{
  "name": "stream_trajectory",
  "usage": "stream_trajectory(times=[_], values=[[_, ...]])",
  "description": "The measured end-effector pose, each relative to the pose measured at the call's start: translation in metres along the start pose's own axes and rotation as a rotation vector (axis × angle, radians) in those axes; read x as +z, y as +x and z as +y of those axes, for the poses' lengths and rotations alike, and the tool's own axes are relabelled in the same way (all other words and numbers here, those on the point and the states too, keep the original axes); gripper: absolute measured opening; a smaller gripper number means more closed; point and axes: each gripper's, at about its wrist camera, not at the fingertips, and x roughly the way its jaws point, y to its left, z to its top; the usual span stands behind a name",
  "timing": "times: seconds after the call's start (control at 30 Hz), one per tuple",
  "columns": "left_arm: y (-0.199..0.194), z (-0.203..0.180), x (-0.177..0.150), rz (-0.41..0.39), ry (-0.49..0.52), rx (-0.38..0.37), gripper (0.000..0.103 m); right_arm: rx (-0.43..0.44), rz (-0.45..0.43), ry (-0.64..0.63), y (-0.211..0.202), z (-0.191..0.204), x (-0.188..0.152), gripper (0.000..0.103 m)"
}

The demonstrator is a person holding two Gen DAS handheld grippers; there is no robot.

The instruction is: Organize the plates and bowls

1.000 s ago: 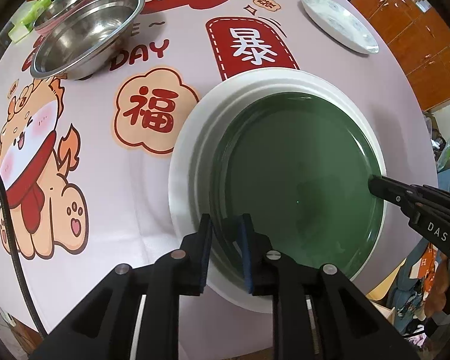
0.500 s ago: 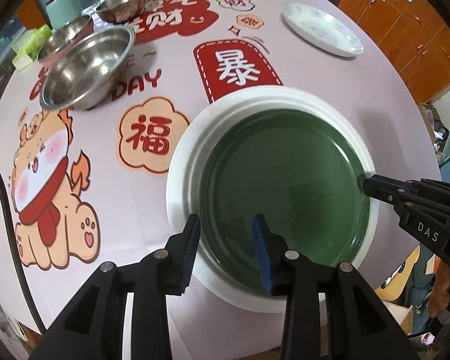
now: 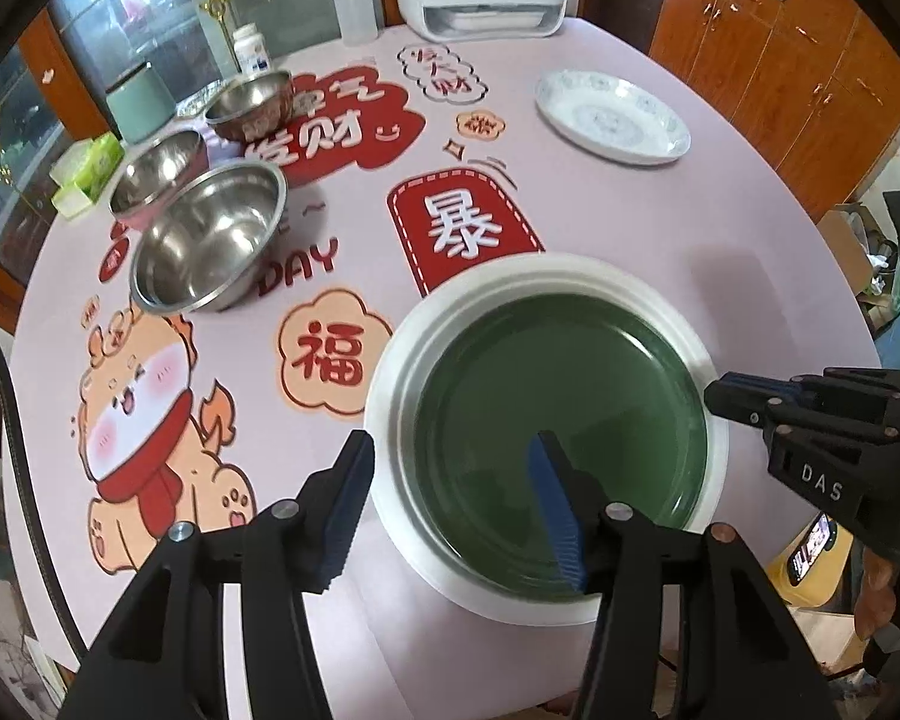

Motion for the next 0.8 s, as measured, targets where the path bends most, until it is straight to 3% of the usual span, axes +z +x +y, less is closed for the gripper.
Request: stream_trajectory(times=[0.2, 0.4, 0.5, 0.57, 0.8], values=[[-0.015, -0.004, 0.006, -0.049, 0.025, 0.027, 0.074, 0.009, -0.018, 0.000, -0.011, 0.004, 0.001, 0.007], [-0.022, -0.007, 0.024, -0.066, 0.051, -0.012, 0.075, 0.032, -0.031, 0.035, -0.021, -0.004, 0.009, 0.008], [-0.025, -0.008, 0.043, -0.081, 0.063, -0.022, 0.080, 0.038, -0.050, 0.074, -0.024, -0.014, 0.016, 0.019], [-0.027, -0.009, 0.056, -0.094, 0.065, -0.030, 0.080, 0.032, -0.073, 0.110, -0.027, -0.025, 0.021, 0.035], [-0.032, -0.012, 0.122, -0.131, 0.076, -0.078, 0.080, 0.001, -0.137, 0.174, -0.045, -0.056, 0.051, 0.035]])
